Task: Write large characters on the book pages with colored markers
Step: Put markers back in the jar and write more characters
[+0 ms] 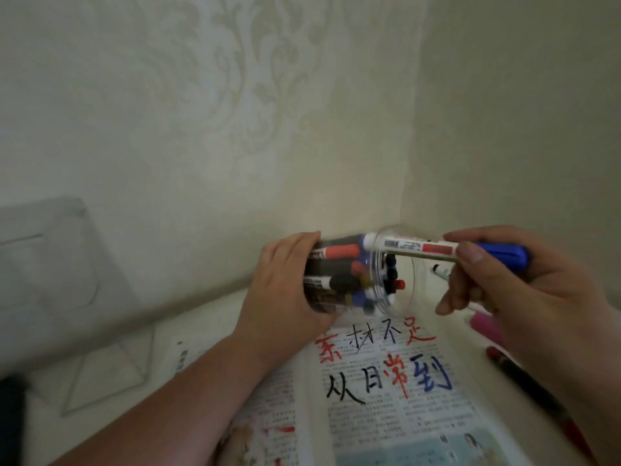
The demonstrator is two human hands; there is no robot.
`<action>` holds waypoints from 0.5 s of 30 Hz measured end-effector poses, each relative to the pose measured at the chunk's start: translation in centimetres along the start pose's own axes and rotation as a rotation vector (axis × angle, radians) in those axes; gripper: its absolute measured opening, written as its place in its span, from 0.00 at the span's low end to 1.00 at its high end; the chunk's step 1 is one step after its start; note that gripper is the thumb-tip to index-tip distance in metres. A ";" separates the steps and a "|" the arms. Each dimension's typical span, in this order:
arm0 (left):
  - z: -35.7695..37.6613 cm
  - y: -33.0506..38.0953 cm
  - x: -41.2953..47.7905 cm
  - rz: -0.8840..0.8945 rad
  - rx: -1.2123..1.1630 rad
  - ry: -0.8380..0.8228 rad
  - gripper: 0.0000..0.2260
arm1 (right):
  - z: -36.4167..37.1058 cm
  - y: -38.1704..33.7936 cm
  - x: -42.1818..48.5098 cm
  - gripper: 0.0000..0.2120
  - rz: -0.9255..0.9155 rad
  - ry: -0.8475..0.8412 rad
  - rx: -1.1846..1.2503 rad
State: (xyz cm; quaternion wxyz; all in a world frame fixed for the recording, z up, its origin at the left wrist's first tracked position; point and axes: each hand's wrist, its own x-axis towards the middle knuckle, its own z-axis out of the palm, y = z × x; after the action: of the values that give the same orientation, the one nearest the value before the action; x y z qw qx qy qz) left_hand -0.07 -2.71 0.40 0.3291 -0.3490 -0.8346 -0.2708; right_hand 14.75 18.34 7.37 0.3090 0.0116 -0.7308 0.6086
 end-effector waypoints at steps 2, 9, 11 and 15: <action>-0.1 -0.4 -0.1 -0.019 -0.019 0.002 0.41 | 0.7 -0.2 0.0 0.10 0.003 -0.033 -0.034; -0.2 0.2 0.1 0.100 0.065 -0.063 0.35 | 1.1 1.7 0.3 0.06 -0.163 0.038 -0.639; -0.2 0.4 -0.1 0.104 0.054 -0.065 0.33 | 0.9 2.1 0.6 0.05 -0.056 0.044 -0.461; -0.5 0.0 -0.3 0.079 0.054 -0.085 0.38 | -0.2 3.0 1.2 0.08 0.073 0.136 -0.096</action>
State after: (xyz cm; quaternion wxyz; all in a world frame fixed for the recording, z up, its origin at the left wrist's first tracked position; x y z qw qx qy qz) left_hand 0.28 -3.14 0.51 0.3129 -0.3841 -0.8403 -0.2199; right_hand 12.69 19.71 5.32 0.3358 -0.0713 -0.7363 0.5831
